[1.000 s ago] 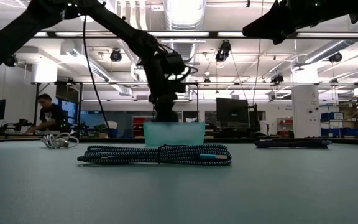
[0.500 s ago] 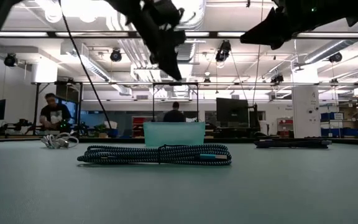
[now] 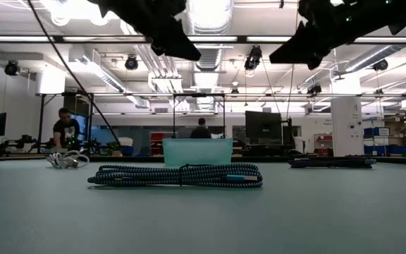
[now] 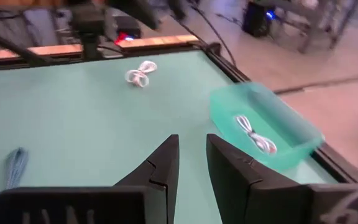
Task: Pick and place USB-C Cables
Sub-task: Put the purple charger cable into the green bin
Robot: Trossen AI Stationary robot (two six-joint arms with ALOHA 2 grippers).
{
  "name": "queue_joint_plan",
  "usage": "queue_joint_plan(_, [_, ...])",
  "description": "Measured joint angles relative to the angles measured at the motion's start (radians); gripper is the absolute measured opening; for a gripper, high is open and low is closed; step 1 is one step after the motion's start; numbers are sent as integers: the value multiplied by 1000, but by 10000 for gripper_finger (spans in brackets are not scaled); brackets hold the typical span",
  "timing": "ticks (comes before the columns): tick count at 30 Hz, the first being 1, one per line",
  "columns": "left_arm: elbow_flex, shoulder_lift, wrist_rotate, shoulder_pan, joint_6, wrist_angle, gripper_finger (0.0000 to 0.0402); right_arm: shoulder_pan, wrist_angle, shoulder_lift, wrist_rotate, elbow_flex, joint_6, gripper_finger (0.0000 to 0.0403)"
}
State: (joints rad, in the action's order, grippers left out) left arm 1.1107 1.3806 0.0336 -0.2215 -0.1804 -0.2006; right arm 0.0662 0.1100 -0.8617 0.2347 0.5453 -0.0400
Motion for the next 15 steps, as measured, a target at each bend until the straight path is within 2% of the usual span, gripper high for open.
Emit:
queue_joint_plan(4, [-139, -72, 0, 27, 19, 189, 125, 2, -20, -31, 28, 3, -57, 64])
queue_joint_plan(10, [-304, -128, 1, 41, 21, 440, 125, 30, -278, -97, 27, 105, -170, 54])
queue_joint_plan(15, [-387, -132, 1, 41, 69, 585, 125, 61, -446, -185, 23, 198, -175, 52])
